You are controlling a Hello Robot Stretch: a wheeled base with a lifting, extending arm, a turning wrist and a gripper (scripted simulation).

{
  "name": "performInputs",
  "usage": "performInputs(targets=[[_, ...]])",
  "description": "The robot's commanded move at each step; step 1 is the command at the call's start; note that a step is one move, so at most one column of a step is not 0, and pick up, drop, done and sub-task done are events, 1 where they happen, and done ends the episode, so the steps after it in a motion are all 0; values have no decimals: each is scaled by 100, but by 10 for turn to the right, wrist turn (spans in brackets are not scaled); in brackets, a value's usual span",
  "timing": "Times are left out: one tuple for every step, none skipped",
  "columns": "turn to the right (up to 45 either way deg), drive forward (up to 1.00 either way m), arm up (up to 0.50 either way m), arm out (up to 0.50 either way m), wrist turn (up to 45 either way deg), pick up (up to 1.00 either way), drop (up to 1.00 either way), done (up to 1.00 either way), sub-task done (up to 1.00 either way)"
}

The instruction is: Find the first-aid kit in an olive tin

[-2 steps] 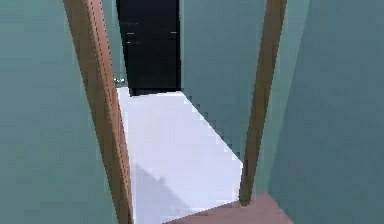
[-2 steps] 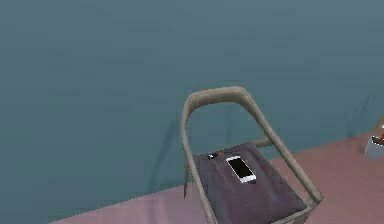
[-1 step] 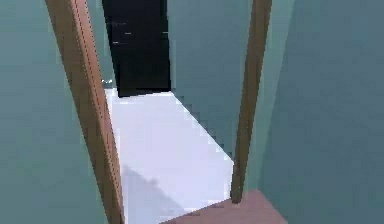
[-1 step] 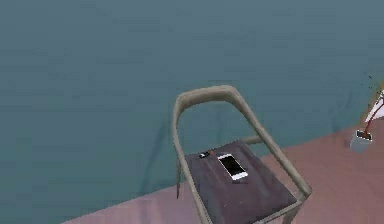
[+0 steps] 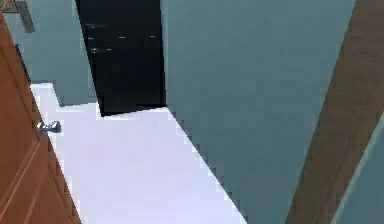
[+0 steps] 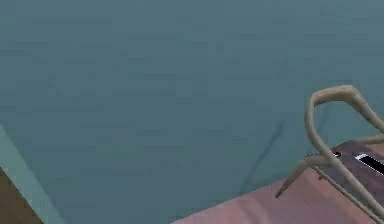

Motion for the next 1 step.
performInputs(targets=[[-180,0,0,0,0,0,0,0,0]])
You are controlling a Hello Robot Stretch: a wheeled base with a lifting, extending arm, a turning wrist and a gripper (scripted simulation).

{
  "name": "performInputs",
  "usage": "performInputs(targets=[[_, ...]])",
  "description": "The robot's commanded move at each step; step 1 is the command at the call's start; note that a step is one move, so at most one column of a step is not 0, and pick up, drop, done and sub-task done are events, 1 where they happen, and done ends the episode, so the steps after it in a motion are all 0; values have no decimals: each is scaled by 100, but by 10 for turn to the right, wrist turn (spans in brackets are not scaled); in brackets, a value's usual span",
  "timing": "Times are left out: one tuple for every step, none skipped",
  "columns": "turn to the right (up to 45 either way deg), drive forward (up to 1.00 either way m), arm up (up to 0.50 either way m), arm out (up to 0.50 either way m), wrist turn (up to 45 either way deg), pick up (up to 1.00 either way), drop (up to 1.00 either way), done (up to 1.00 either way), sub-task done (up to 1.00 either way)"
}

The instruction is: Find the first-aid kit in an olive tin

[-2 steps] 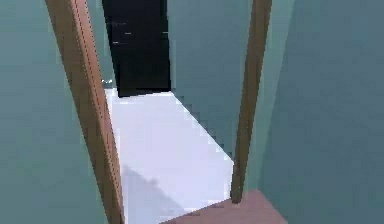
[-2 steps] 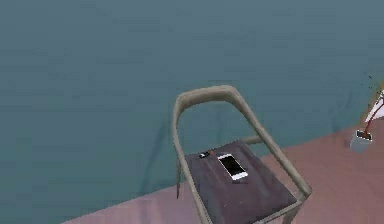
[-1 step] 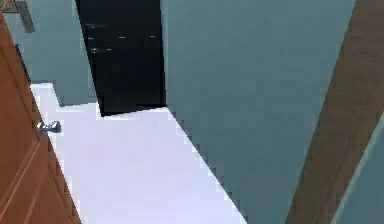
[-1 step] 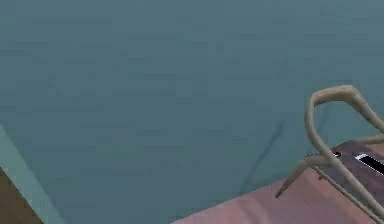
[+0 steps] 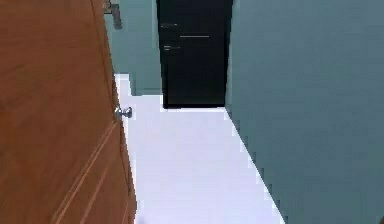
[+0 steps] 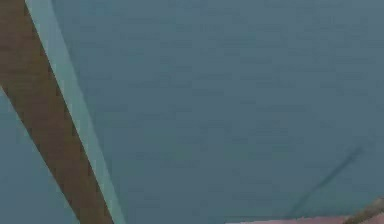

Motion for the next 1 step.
performInputs(targets=[[0,100,0,0,0,0,0,0,0]])
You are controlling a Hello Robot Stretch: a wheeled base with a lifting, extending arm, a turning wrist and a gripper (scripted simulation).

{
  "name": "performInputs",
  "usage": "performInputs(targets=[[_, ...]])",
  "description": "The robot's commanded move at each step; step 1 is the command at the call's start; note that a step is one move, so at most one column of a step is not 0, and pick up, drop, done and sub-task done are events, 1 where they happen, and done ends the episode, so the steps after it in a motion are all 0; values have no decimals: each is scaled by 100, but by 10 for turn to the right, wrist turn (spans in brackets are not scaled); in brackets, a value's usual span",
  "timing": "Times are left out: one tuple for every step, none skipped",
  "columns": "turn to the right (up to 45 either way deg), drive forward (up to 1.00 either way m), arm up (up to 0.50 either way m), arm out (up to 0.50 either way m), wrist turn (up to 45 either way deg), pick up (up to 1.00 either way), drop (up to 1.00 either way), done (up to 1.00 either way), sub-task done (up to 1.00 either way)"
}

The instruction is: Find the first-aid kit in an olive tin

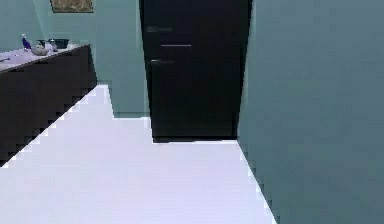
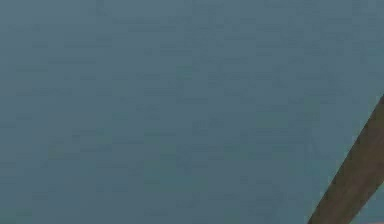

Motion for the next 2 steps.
performInputs(targets=[[-60,0,0,0,0,0,0,0,0],[-30,0,0,0,0,0,0,0,0]])
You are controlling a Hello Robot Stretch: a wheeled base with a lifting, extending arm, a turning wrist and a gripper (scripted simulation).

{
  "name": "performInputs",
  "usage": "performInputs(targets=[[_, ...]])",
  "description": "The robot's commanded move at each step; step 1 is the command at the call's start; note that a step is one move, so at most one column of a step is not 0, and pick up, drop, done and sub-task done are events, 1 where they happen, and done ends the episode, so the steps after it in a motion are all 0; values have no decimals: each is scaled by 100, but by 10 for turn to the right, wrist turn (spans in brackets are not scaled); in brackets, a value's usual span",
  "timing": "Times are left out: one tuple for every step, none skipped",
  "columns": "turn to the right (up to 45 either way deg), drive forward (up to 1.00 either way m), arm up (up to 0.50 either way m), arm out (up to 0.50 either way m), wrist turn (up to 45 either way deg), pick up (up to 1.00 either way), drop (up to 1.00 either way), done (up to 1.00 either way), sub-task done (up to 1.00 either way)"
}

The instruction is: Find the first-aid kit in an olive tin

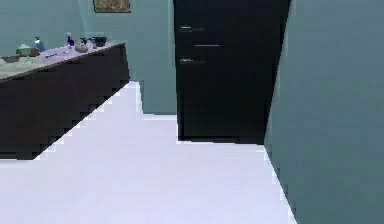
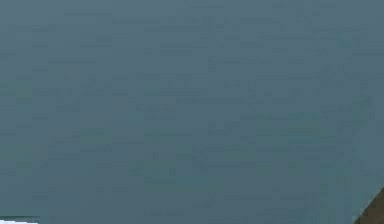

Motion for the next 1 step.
performInputs(targets=[[0,40,0,0,0,0,0,0,0]])
